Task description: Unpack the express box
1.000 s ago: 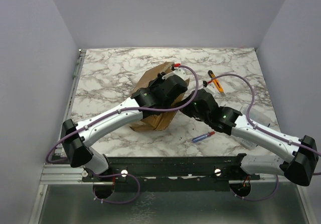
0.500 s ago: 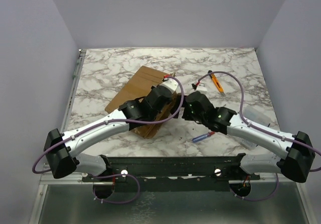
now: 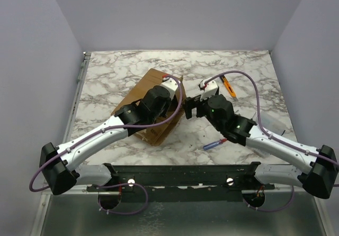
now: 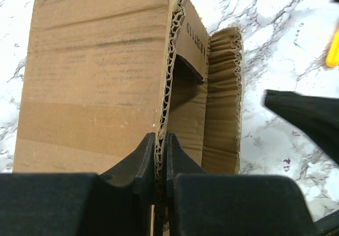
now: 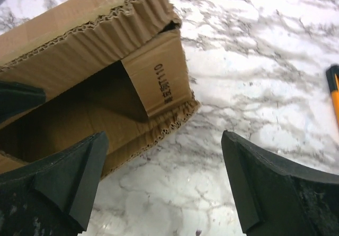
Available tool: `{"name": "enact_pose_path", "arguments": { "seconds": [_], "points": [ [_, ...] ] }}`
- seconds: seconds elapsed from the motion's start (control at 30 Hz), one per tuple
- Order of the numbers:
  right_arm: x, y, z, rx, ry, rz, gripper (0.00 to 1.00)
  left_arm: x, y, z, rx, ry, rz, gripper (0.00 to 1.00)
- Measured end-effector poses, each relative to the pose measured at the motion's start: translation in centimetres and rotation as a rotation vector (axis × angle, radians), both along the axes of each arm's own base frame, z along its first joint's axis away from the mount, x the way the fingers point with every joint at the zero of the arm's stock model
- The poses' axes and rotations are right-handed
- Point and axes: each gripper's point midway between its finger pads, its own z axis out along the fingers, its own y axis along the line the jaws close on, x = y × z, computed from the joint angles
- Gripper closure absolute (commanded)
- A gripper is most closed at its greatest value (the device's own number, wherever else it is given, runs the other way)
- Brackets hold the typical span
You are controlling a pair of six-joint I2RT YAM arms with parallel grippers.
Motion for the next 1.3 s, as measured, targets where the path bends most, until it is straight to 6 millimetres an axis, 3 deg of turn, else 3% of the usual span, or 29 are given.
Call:
{"name": "enact_pose_path", "arguments": {
  "seconds": [0.3, 0.5, 0.63, 0.8, 1.0, 1.17, 1.3],
  "points": [
    [4.1, 4.0, -3.2, -0.142, -0.116, 0.056, 0.0, -0.5, -0.4, 0.8, -0.037, 0.017, -0.038, 1.0],
    [6.2, 4.4, -3.0, -0.137, -0.194, -0.014, 0.01, -0.4, -0.8, 2.3, -0.068, 0.005, -0.045, 1.0],
    [7.5, 4.1, -4.3, -0.186, -0.192, -0.086, 0.02, -0.3, -0.6, 2.6, -0.067, 0.005, -0.04, 1.0],
    [7.8, 2.6, -4.9, -0.246, -0.186, -0.148, 0.12, -0.3, -0.1, 2.4, -0.054, 0.014, -0.033, 1.0],
    [6.8, -1.0, -1.2, -0.212, -0.221, -0.169, 0.34, -0.4, 0.0, 2.4, -0.037, 0.007, -0.042, 1.0],
    [7.1, -3.7, 0.1, -0.217, -0.208, -0.153, 0.38, -0.4, 0.0, 3.0, -0.029, -0.019, -0.062, 1.0],
    [6.6, -3.8, 0.0, -0.235, -0.194, -0.082, 0.38, -0.4, 0.0, 2.9, 0.0, -0.03, -0.092, 1.0]
  ]
}}
